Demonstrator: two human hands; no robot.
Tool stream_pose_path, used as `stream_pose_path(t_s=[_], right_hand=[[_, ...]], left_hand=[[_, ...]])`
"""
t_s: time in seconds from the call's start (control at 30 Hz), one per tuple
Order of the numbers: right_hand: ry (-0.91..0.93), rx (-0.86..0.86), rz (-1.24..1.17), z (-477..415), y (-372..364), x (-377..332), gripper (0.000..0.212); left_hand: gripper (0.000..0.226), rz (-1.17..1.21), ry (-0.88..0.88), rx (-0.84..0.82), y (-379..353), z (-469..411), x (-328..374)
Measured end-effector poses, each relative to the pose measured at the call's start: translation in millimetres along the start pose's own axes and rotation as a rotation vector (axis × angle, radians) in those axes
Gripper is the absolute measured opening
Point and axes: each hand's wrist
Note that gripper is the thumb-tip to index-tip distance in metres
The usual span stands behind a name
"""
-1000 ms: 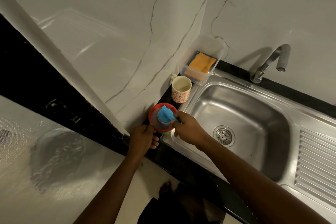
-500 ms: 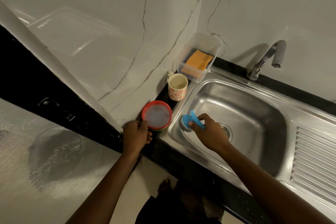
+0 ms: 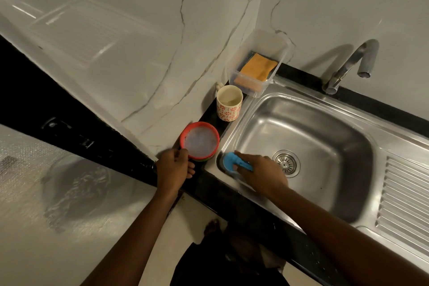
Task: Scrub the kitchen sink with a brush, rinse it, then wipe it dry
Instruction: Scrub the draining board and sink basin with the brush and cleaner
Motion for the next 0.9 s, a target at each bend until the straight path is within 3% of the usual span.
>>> stream_pose_path(t_s=[0.13,0.23,0.37,0.47,0.67,0.9], right_hand=[[-0.123,0.127,-0.105,-38,8,-14,0.048],[-0.214,0.117,-0.210,-35,6,-12,0.049],[-0.094,-0.020,-0.166,2,-7,-22,0.051],[-0.089,0.055,-0.135,-16,-4,-19,0.048],[-0.337,0.189,-0.448,-63,16,-11,0.045],[-0.093,0.000,-0.226,5,-11,-24,0.052]], left_hand=[[0.025,0.020,0.000,0.005,-1,2,1],[0.024,0.029,0.001,0.003,-2,0,0],[0.024,0.033,0.000,-0.007,-2,-1,-2],[0.024,0.033,-0.005,0.000,-1,0,-2],[0.024,0.042,0.008,-0.027,1,0,-1],[0.024,0.057,0.027,-0.047,2,-1,-2]])
Point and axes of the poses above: each hand's wrist, its own z-axis away from the middle knuckle, its own y-axis out of the back of the hand, x = y × z, and after that the axes turned 1 degree about z, right-handed
